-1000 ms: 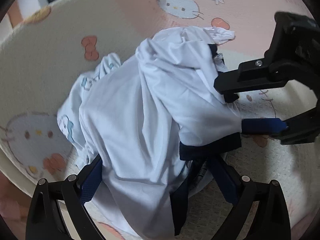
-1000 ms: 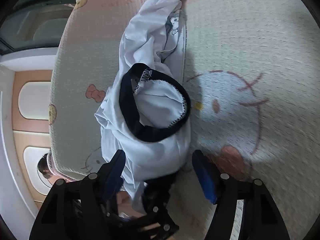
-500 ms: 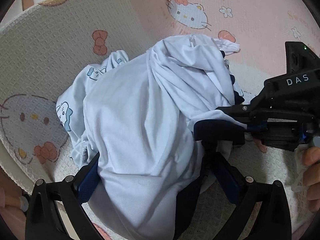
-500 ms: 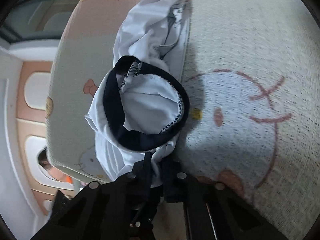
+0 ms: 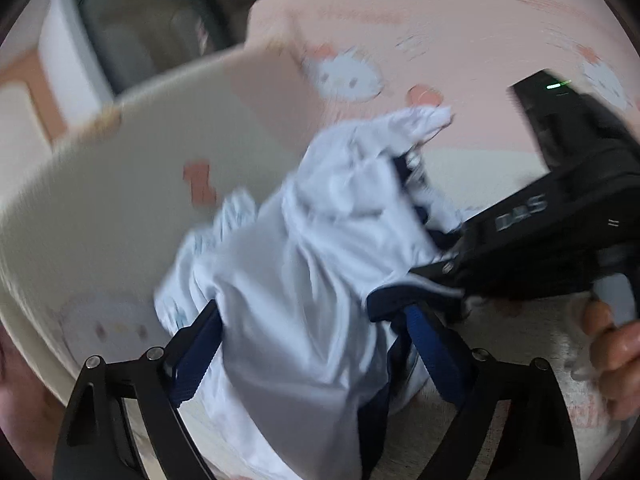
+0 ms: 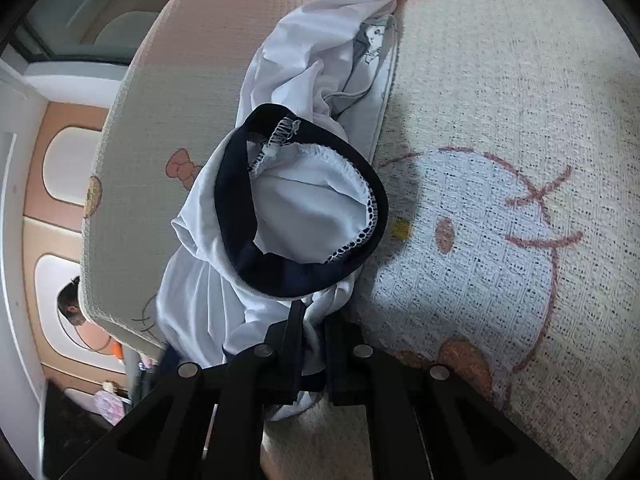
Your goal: Fold clothes
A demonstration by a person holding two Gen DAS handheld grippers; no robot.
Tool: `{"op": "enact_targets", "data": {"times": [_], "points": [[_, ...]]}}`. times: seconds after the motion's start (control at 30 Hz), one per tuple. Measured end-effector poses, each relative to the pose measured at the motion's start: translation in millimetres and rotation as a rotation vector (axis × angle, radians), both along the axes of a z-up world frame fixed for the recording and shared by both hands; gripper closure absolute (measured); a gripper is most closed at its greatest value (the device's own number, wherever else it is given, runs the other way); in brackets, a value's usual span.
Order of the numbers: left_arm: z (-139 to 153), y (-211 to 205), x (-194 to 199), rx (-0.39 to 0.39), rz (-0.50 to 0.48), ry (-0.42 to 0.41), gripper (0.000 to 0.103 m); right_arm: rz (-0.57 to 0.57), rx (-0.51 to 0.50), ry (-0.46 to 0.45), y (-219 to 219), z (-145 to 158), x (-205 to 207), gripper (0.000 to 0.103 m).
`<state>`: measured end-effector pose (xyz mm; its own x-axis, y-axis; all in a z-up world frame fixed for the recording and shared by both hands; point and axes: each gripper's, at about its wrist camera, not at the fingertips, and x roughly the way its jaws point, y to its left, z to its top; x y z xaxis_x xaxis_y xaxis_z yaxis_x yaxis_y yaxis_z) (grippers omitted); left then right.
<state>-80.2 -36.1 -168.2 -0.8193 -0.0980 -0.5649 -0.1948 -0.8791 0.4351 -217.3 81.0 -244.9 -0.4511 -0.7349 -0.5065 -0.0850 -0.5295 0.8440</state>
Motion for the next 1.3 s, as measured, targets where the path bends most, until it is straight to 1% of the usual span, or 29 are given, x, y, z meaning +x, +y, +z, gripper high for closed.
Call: {"op": "enact_targets", "data": {"times": [0.07,0.1,0.13,0.17,0.2,0.23,0.27,0.3,0.33,0.4,0.43,0.47,0.5,0.53,0.57,0.6,0.67,0.7,0.77,0.9,0.97,1.07,1.13,1.17,1.2,1.23,1.27,1.3], "points": [[-4.5,9.6,-7.5,-0.044,-0.034,0.006,0.012,-0.002,-0.017,-0.011,-0.8,2.4,-1.1,0.100],[-7.8,14.1,-13.0,-0.064,-0.044,0.006,0.015,-0.003,-0.012,-0.013,-2.2,4.8,-1.1,0.099],[-12.4,16.2,-18.3,-0.083,-0.043,0.000,0.020,-0.005,-0.006,-0.014,-4.0,7.5,-1.1,0.099],[-16.7,16.2,-22.0,-0.098,-0.037,-0.010,0.034,-0.006,-0.004,-0.015,-5.5,10.5,-0.7,0.099],[-21.0,14.8,-26.9,-0.107,-0.025,-0.030,0.044,-0.007,-0.003,-0.017,-6.8,13.7,-0.2,0.096],[-24.0,15.5,-33.3,-0.103,-0.019,-0.046,0.047,-0.004,-0.020,-0.019,-7.1,16.4,0.2,0.093],[-25.6,18.6,-40.0,-0.090,-0.021,-0.055,0.053,0.000,-0.035,-0.022,-6.4,18.1,0.4,0.091],[-25.3,18.9,-44.2,-0.068,-0.032,-0.067,0.061,0.002,-0.045,-0.029,-5.3,19.8,0.3,0.088],[-23.3,17.0,-46.2,-0.038,-0.050,-0.083,0.064,-0.004,-0.060,-0.033,-4.4,22.1,0.1,0.086],[-19.8,11.5,-51.7,0.026,-0.052,-0.115,0.070,-0.017,-0.091,-0.033,-3.1,27.2,-0.8,0.074],[-18.7,10.4,-55.3,0.053,-0.050,-0.126,0.071,-0.022,-0.105,-0.033,-3.0,30.0,-1.7,0.070],[-17.4,8.4,-58.0,0.082,-0.048,-0.135,0.073,-0.022,-0.115,-0.030,-2.9,34.0,-3.4,0.061],[-15.5,4.4,-59.4,0.116,-0.046,-0.145,0.074,-0.017,-0.106,-0.022,-3.9,41.1,-7.3,0.053],[-15.3,1.8,-60.1,0.142,-0.043,-0.154,0.074,-0.014,-0.079,-0.014,-4.4,47.5,-10.3,0.050],[-16.6,0.3,-60.2,0.159,-0.041,-0.160,0.074,-0.016,-0.011,0.001,-5.7,57.3,-14.2,0.043],[-18.1,-1.4,-60.3,0.176,-0.039,-0.165,0.074,-0.016,0.051,0.018,-6.8,65.6,-17.5,0.039],[-22.2,3.4,-66.7,0.182,-0.038,-0.164,0.074,-0.006,0.153,0.049,-10.9,78.2,-24.5,0.037],[-24.4,6.4,-69.4,0.179,-0.039,-0.161,0.074,0.006,0.183,0.057,-12.9,82.4,-28.4,0.036],[-28.1,10.2,-72.2,0.175,-0.040,-0.155,0.074,0.023,0.188,0.050,-17.0,85.8,-35.2,0.035],[-31.9,10.9,-75.2,0.188,-0.035,-0.154,0.074,0.014,0.199,0.061,-29.2,98.1,-42.1,0.035],[-30.8,8.8,-71.5,0.188,-0.036,-0.152,0.074,0.036,0.221,0.063,-40.1,102.7,-46.3,0.035],[-32.5,10.1,-70.5,0.179,-0.044,-0.146,0.074,0.065,0.300,0.083,-60.7,112.9,-53.9,0.035],[-33.2,11.3,-71.8,0.177,-0.047,-0.146,0.074,0.074,0.370,0.105,-74.5,122.6,-56.7,0.036],[-33.4,11.8,-72.5,0.176,-0.049,-0.147,0.074,0.078,0.407,0.117,-81.4,127.6,-57.9,0.044],[-33.6,12.4,-73.2,0.175,-0.051,-0.147,0.074,0.082,0.443,0.129,-88.3,132.7,-59.0,0.056],[-32.9,12.3,-74.5,0.183,-0.049,-0.152,0.074,0.078,0.478,0.143,-93.3,137.9,-57.2,0.059],[-31.4,11.8,-76.1,0.198,-0.045,-0.161,0.074,0.071,0.513,0.159,-97.5,143.1,-54.2,0.067],[-28.9,11.1,-77.8,0.222,-0.044,-0.172,0.077,0.064,0.547,0.175,-101.6,148.4,-51.1,0.076]]}}
